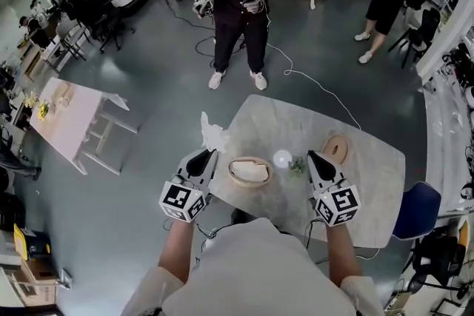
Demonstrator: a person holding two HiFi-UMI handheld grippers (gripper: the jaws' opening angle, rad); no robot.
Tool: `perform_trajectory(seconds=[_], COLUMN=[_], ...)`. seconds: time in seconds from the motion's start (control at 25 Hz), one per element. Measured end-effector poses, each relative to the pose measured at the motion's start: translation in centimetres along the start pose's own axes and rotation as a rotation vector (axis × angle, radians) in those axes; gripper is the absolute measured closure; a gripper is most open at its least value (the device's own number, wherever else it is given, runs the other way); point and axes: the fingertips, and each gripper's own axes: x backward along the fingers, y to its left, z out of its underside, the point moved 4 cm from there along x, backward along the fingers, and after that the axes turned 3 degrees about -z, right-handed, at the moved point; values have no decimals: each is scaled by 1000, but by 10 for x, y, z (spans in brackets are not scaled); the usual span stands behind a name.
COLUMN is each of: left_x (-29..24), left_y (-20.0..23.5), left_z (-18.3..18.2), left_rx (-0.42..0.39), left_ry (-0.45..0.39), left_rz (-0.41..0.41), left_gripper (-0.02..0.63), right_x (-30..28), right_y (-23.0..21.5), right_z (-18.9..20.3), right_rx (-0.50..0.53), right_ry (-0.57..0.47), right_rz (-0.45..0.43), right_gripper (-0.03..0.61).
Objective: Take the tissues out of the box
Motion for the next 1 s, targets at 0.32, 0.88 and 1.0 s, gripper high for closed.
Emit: perform_trajectory(seconds=[0.32,0.88,1.0], left_x=[0,1,1], left_y=[-1,-1,-3], left_z=[2,2,5], left_rx=[6,12,11], left_ry=[-3,-3,-3], left_rz=[8,14,16], left_gripper=[583,583,583], right_x=[-1,-2,-2], right_y=[5,10,10], right_z=[-2,-2,2], right_rx=[6,6,7], right_ry=[-10,-17,-17], right_rz=[-11,-24,-27], right_gripper=[545,545,545])
